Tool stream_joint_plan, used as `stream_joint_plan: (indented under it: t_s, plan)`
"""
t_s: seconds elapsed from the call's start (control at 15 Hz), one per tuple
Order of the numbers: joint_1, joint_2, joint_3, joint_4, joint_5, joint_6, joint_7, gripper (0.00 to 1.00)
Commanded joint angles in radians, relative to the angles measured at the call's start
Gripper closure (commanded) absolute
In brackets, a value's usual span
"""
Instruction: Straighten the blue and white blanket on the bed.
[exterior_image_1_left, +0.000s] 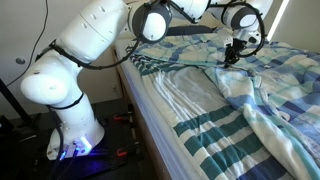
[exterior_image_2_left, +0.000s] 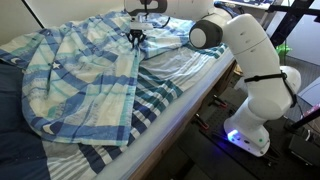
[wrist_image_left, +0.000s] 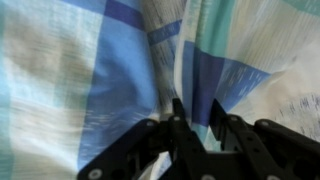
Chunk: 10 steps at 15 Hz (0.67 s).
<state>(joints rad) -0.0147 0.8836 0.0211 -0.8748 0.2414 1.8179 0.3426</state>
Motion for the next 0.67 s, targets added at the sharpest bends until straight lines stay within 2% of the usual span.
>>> stream_joint_plan:
  t_s: [0.0,0.2,0.6]
  plan:
    - [0.003,0.024,0.003,0.063,0.0,-0.028,0.01,0.99]
    - [0.004,0.005,0.022,0.06,0.006,-0.011,-0.047,1.0]
    - [0.038,-0.173,0.061,-0.027,-0.024,-0.05,-0.302,0.98]
